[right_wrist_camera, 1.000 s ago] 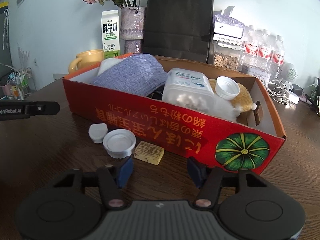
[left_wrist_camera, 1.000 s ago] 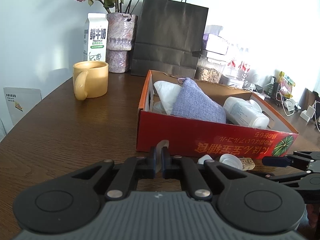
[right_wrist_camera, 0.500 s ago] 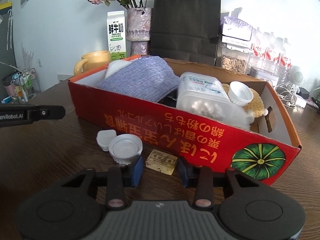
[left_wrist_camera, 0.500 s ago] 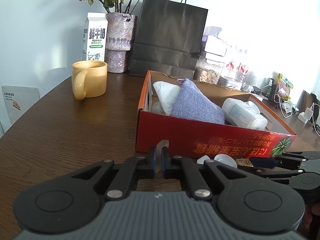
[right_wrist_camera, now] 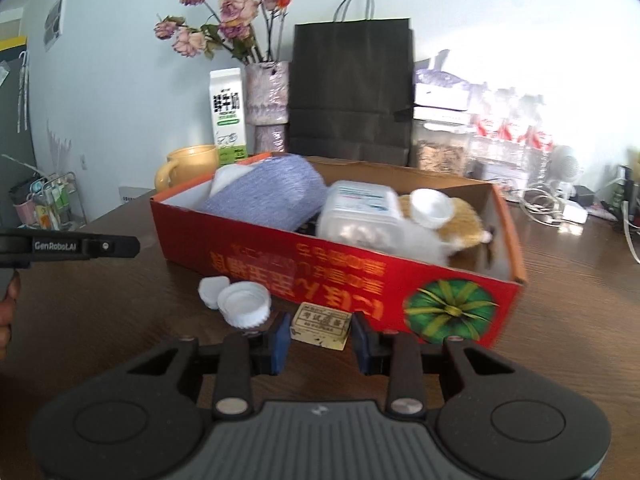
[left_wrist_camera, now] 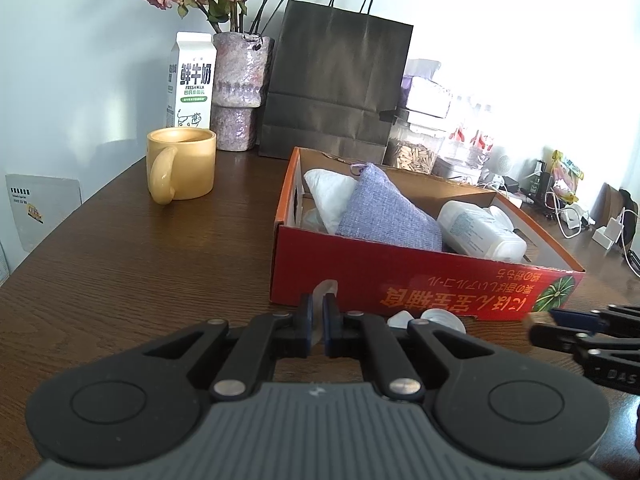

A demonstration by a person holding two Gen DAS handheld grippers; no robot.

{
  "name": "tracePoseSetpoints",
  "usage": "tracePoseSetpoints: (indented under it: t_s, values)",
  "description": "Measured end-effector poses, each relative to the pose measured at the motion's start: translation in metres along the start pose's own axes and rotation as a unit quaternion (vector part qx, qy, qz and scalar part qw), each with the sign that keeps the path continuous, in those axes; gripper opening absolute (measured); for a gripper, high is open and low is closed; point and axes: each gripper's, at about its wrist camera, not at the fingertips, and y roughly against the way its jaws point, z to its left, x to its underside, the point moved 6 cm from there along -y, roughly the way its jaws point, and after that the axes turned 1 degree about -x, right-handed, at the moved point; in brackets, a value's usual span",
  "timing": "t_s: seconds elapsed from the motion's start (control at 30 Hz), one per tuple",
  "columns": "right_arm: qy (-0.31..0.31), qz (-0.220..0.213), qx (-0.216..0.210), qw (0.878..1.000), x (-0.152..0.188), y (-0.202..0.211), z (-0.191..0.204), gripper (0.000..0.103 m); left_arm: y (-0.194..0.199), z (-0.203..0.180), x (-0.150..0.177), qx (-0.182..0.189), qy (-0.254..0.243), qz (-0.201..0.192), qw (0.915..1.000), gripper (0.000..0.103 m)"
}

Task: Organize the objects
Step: 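Carry the rubber ring and tan block over the box with both grippers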

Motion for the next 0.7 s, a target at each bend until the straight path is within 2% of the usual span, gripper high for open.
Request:
tracePoseSetpoints:
  t_s: [0.3, 0.53, 0.7]
  values:
    - [-0.017, -0.023, 0.032, 0.999, 0.003, 0.03, -0.029, 0.032, 0.01, -0.005, -0.004, 0.001, 0.001, -0.009, 1.0, 0.006]
    - [-0.019, -0.037, 0.025, 0.999, -0.001, 0.032, -0.031, 0.032, 0.023, -0.003, -0.02, -0.009, 0.002, -0.033, 0.9994, 0.006]
    - [-0.015, -0.045, 0.016, 0.999, -0.009, 0.026, -0.028, 0.032, 0.024, -0.018, -0.034, 0.003, -0.004, -0.047, 0.9989, 0.006]
